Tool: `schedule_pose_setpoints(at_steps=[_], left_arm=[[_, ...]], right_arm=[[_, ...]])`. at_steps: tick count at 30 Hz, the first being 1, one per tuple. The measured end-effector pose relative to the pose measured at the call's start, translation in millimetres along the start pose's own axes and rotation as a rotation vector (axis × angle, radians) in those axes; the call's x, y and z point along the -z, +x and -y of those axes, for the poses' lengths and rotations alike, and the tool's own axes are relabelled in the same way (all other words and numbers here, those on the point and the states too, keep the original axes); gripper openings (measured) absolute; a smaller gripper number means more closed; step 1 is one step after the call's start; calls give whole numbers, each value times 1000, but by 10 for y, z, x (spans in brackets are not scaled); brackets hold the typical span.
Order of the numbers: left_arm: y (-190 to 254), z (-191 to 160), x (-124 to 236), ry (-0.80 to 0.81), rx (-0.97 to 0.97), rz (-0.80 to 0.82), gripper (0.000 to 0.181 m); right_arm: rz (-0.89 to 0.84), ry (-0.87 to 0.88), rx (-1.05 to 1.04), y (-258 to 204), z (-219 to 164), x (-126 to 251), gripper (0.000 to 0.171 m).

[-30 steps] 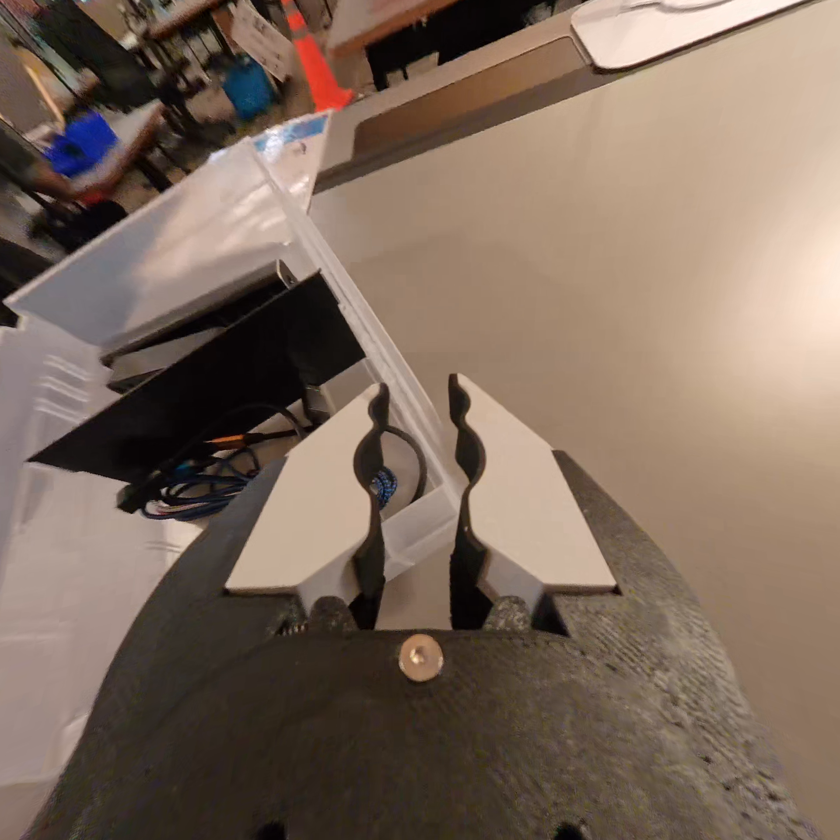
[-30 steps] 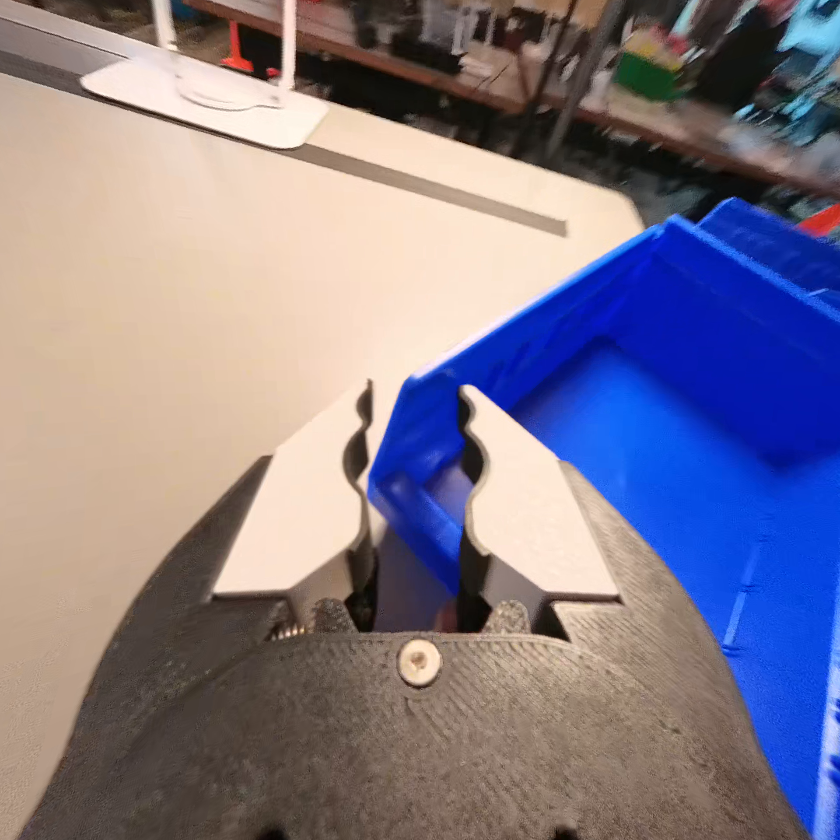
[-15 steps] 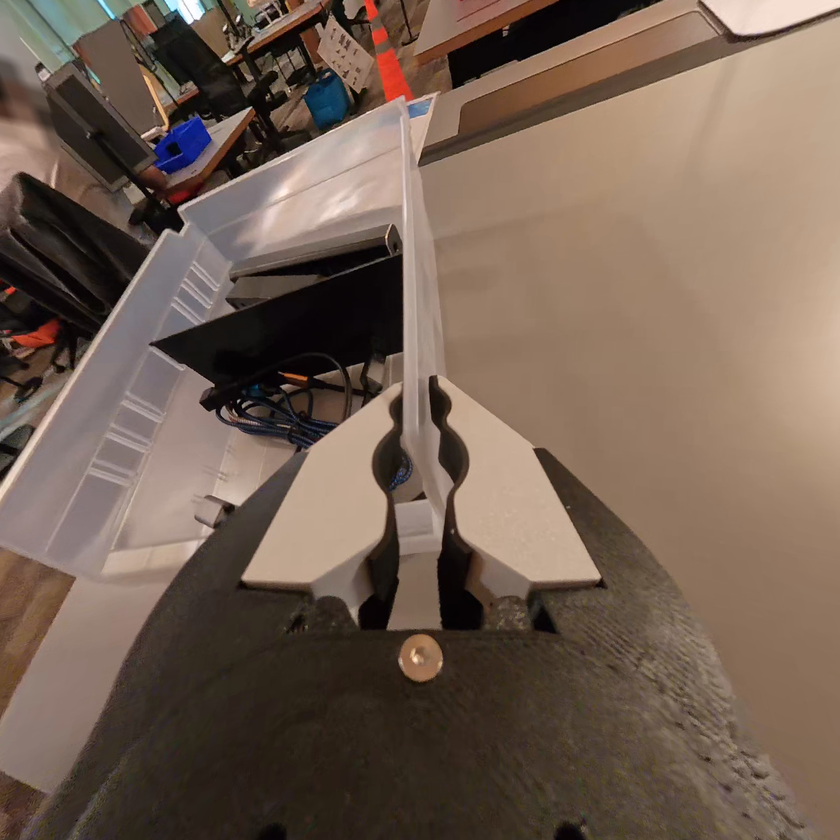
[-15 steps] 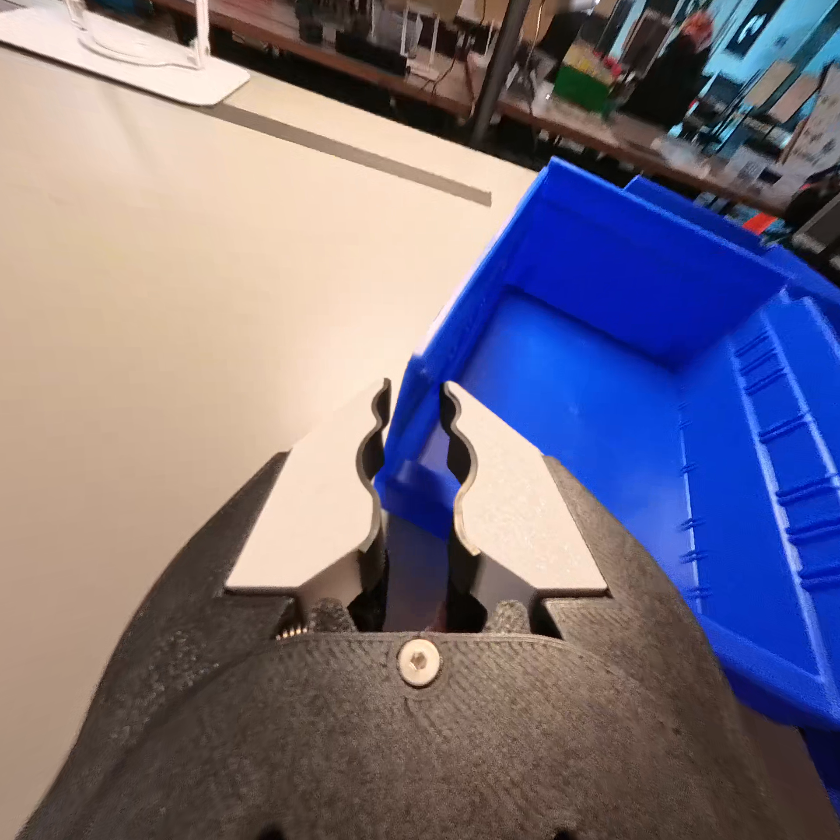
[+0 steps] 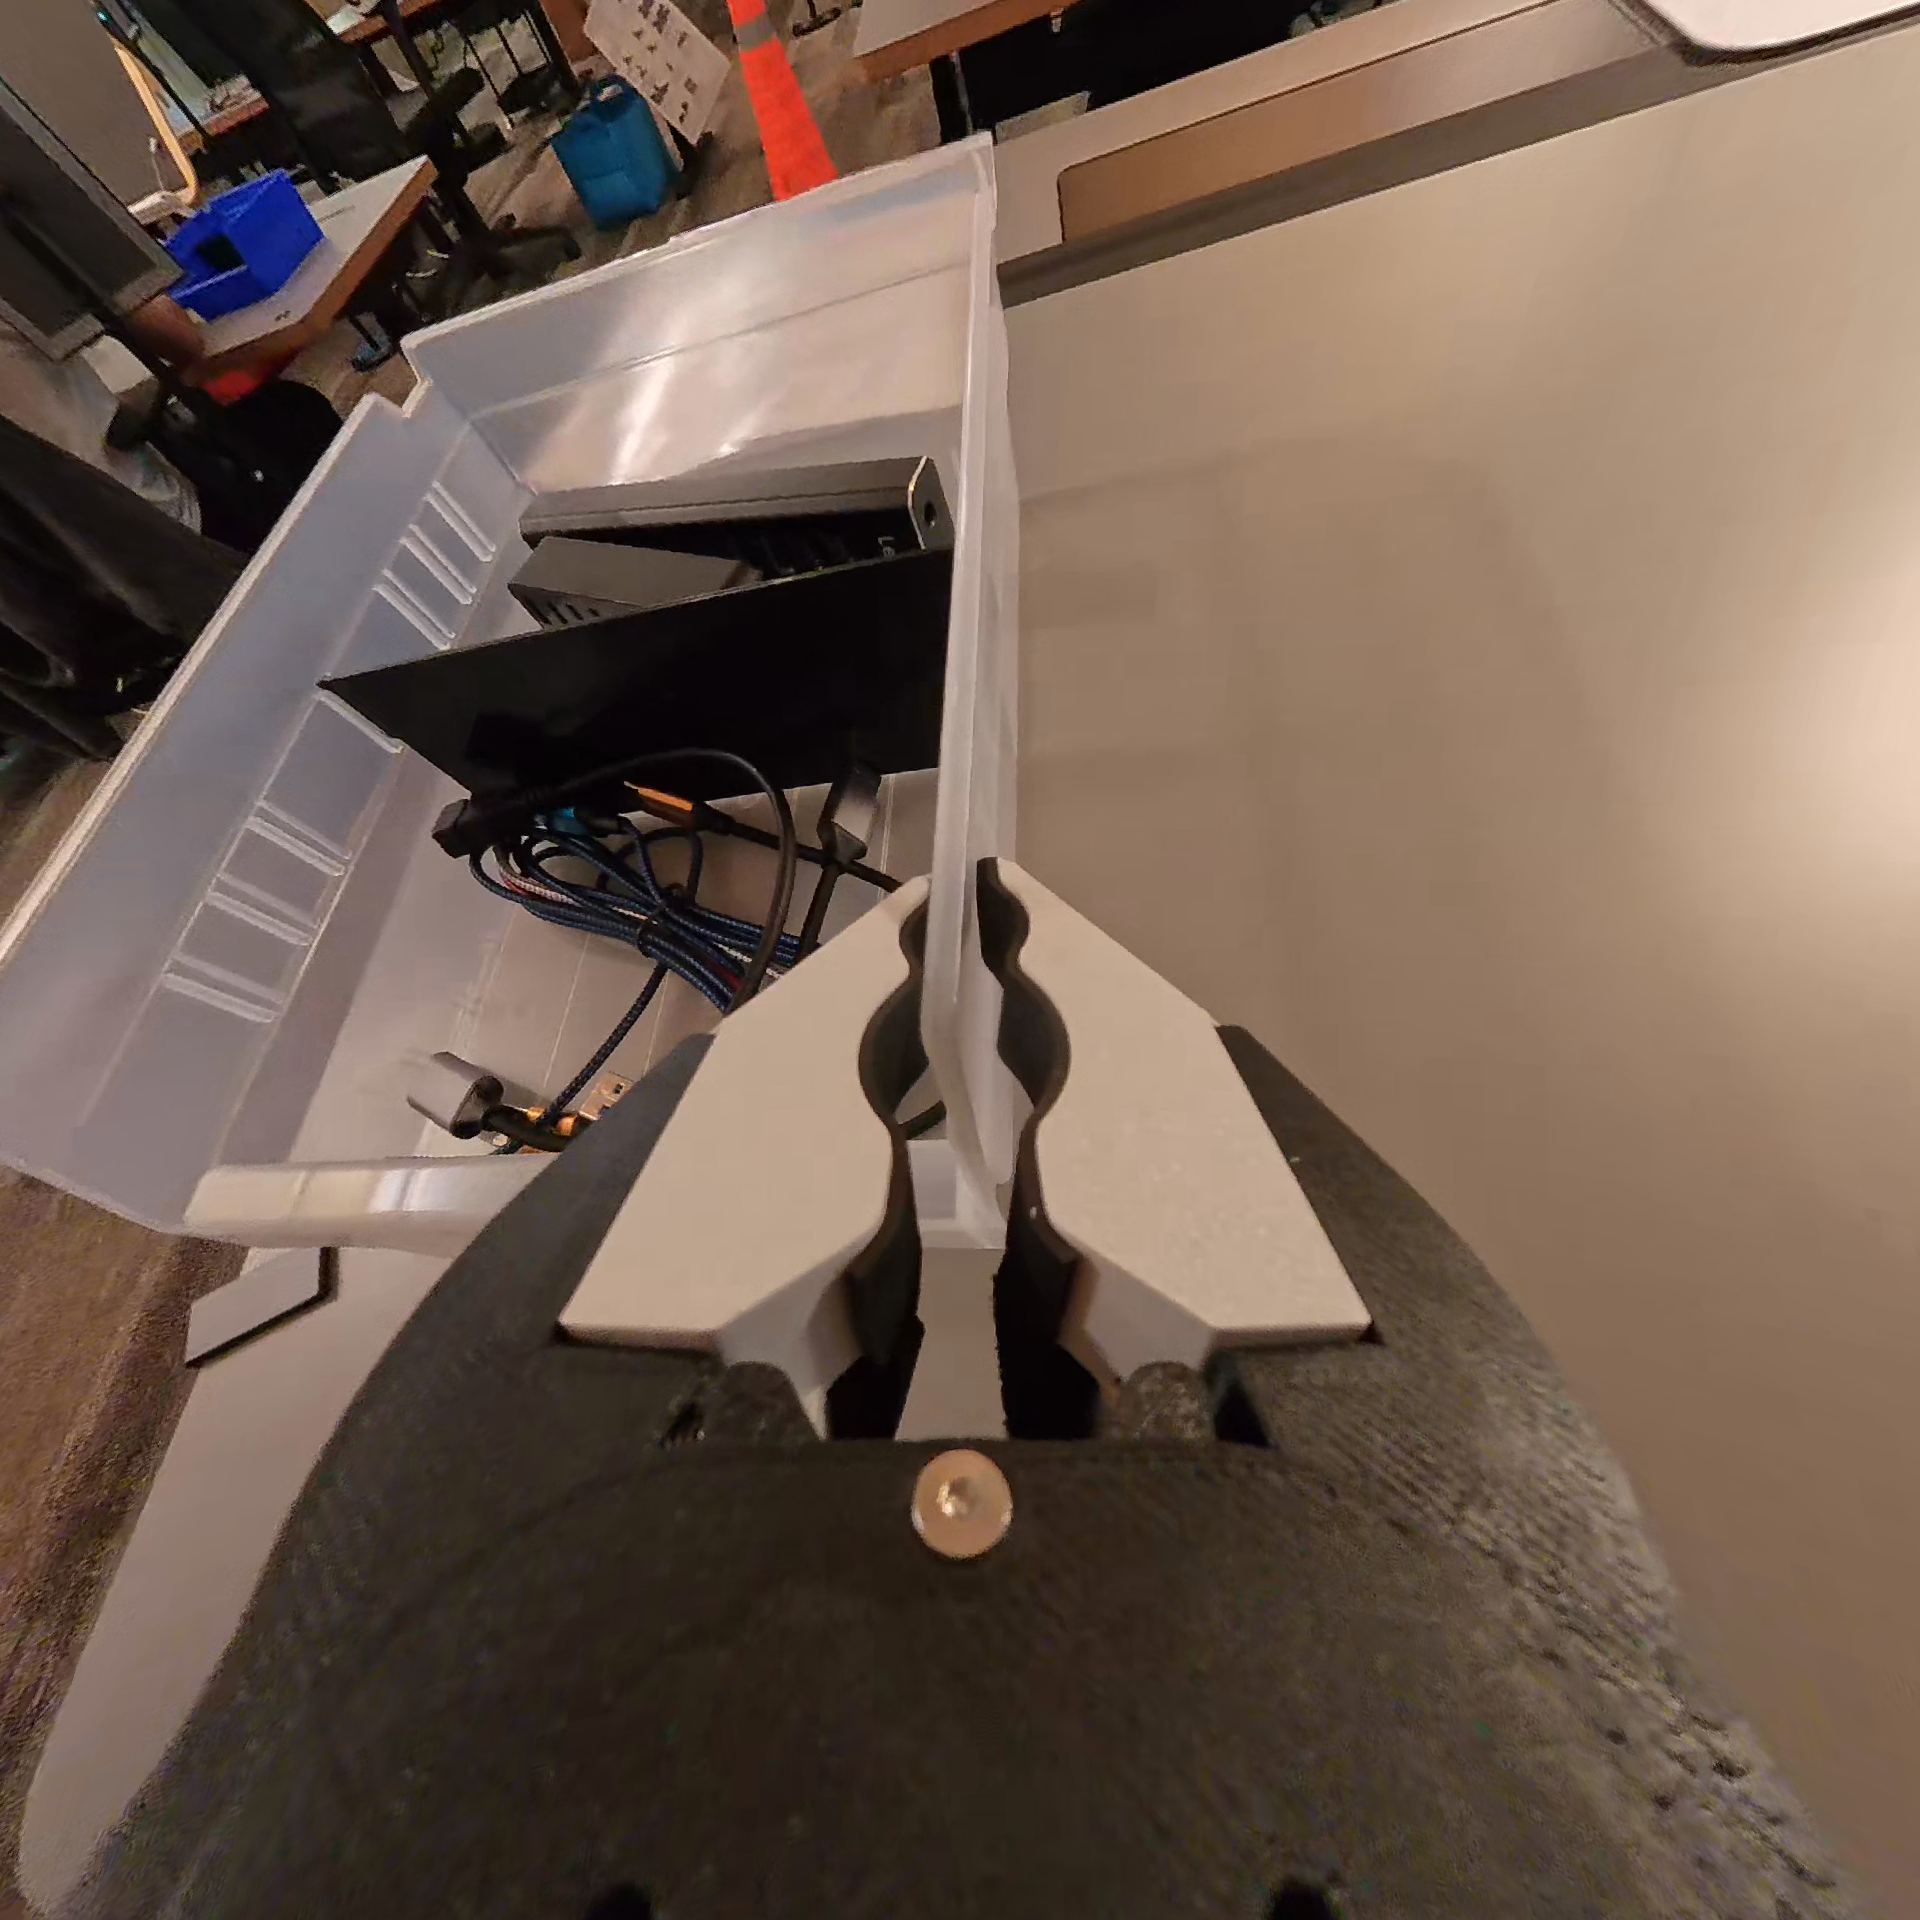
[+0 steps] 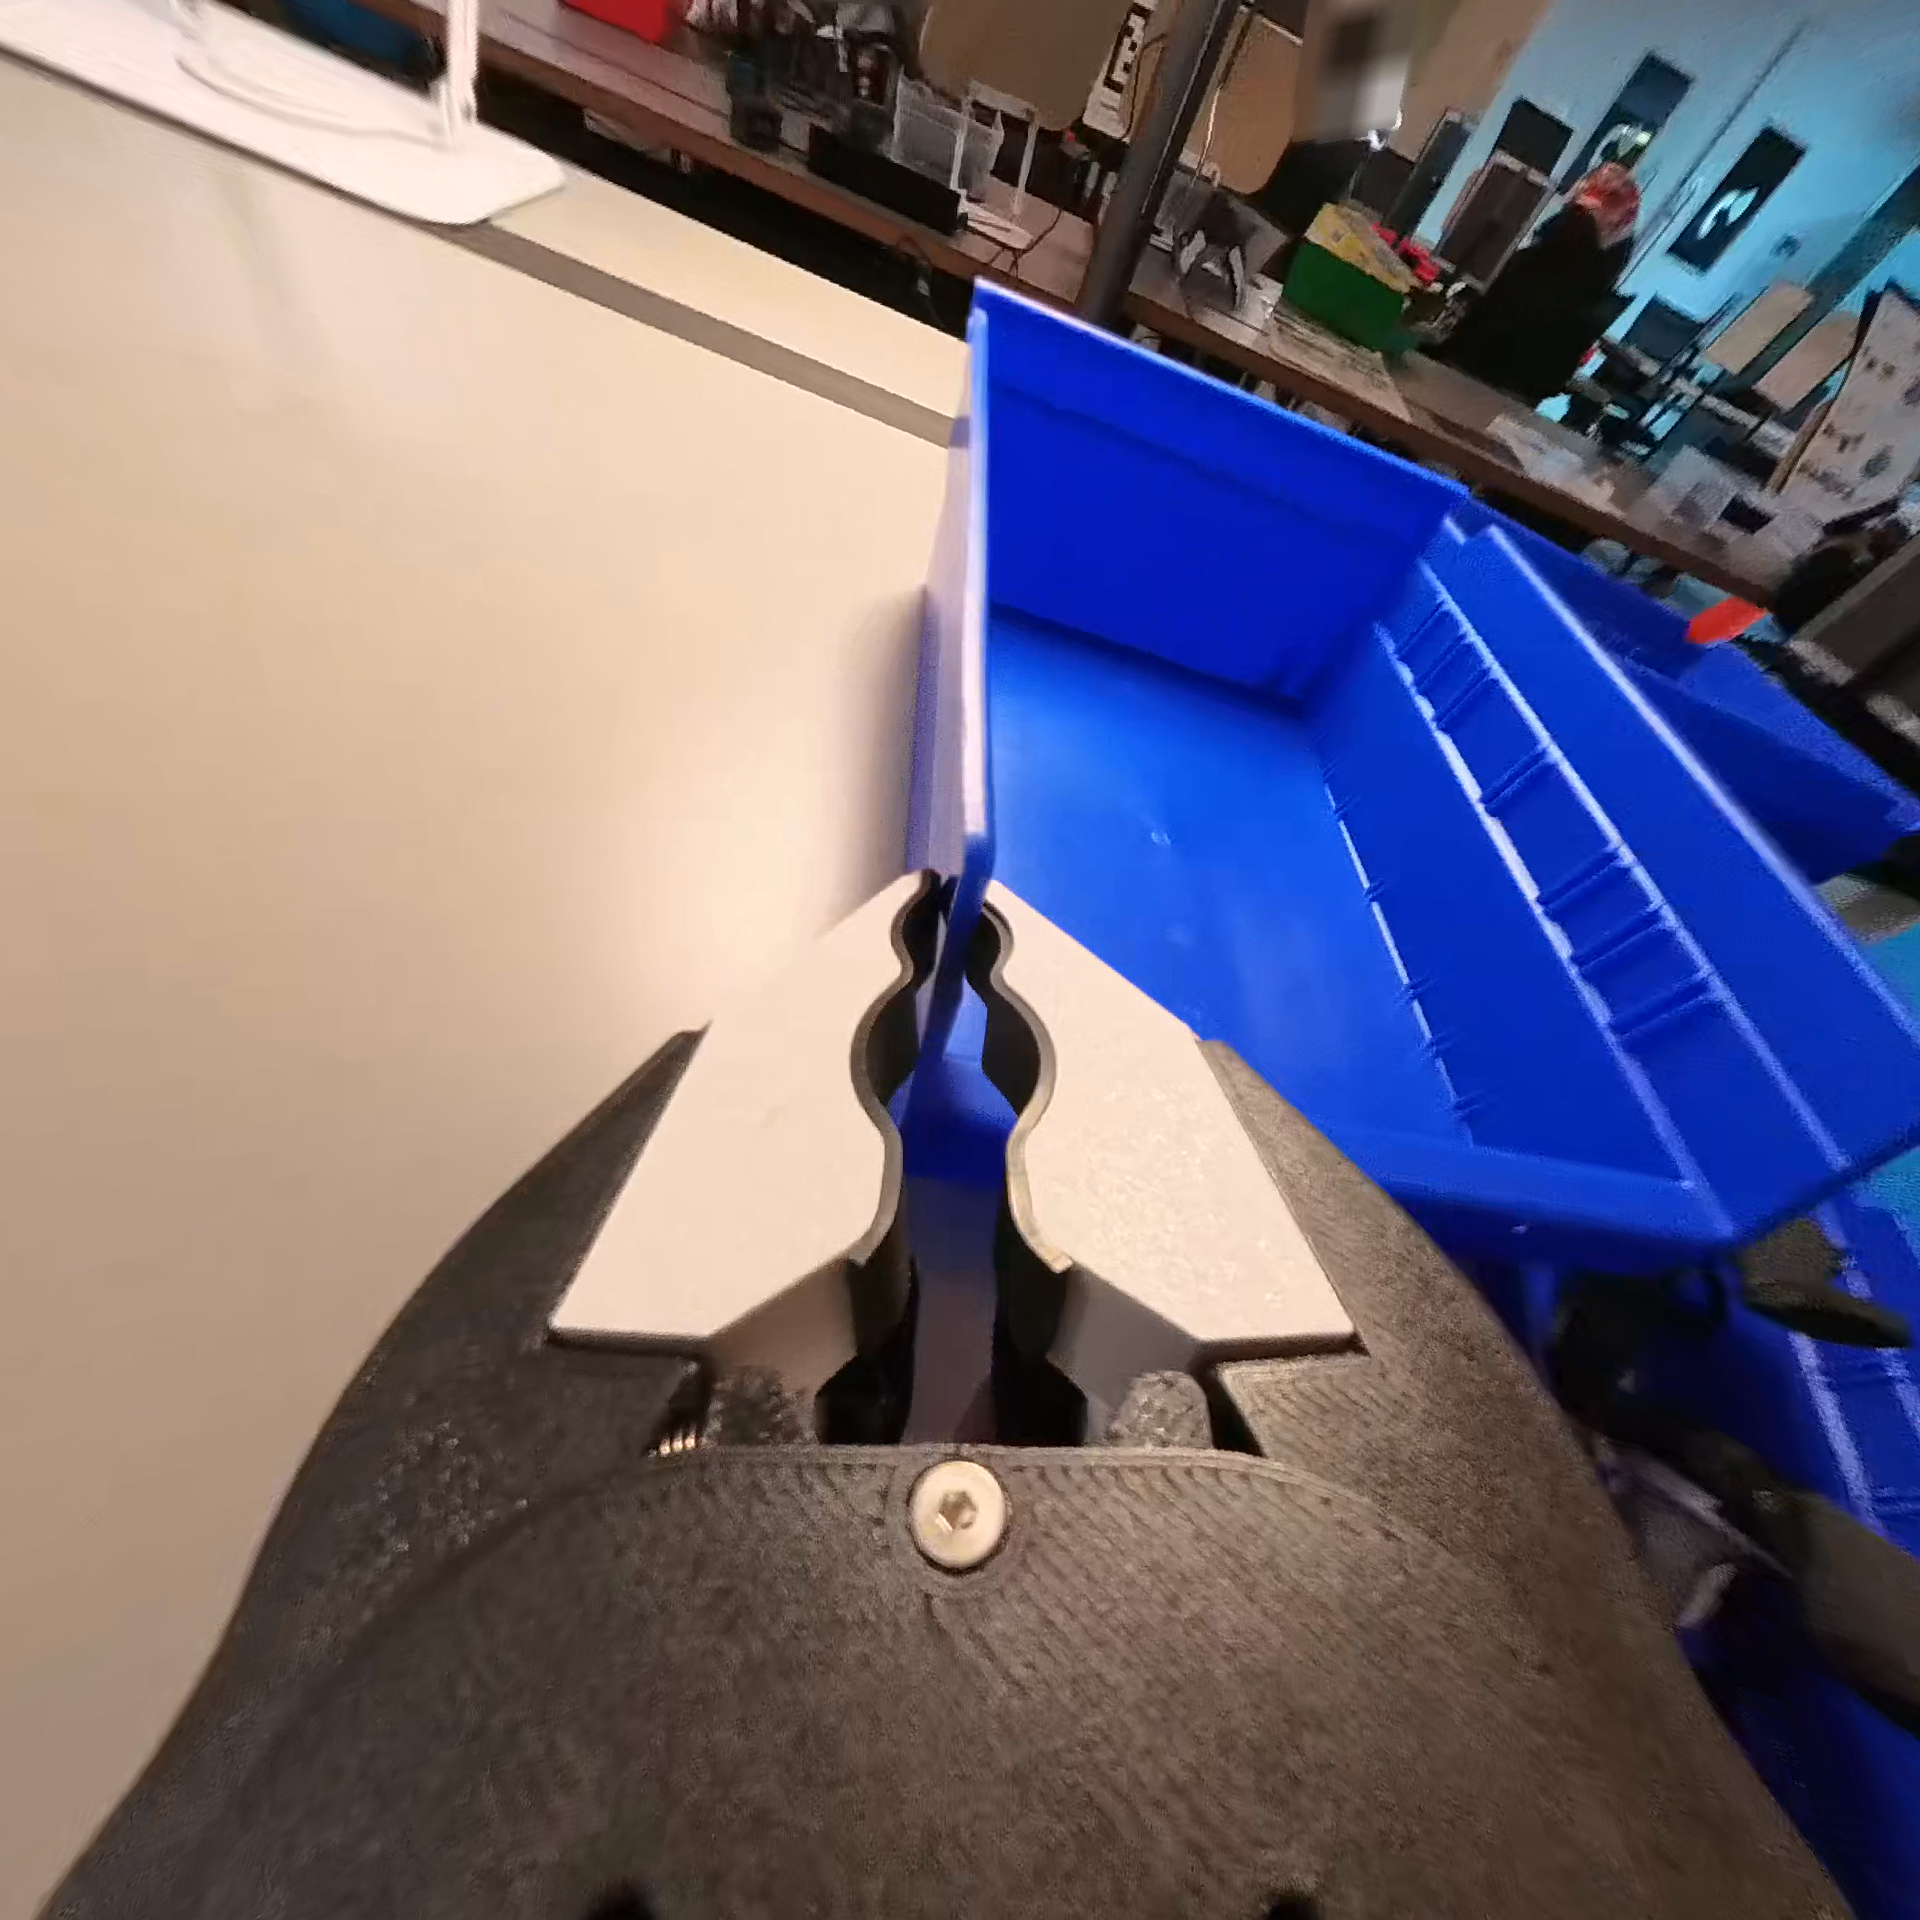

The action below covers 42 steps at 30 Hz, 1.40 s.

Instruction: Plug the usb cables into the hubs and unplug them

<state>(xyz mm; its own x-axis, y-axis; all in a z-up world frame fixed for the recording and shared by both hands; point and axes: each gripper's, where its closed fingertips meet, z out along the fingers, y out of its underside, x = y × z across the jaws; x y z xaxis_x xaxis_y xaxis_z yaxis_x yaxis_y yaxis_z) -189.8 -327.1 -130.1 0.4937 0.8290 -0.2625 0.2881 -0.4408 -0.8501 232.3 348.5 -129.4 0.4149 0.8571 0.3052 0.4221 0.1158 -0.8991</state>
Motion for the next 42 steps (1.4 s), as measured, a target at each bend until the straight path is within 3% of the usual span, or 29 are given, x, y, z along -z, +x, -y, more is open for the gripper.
schedule_pose_setpoints(at_steps=[3,12,42], left_arm=[[-63,2,-38,4,12,5,8],[-151,26,-134,17,-18,3,8],[-328,-33,-142,55,38,-38,8]], right_arm=[[-9,14,-83,2,8,-17,3],[-84,-23,-74,72,26,-153,3],[41,-22,-9,169,-4,-188,2]])
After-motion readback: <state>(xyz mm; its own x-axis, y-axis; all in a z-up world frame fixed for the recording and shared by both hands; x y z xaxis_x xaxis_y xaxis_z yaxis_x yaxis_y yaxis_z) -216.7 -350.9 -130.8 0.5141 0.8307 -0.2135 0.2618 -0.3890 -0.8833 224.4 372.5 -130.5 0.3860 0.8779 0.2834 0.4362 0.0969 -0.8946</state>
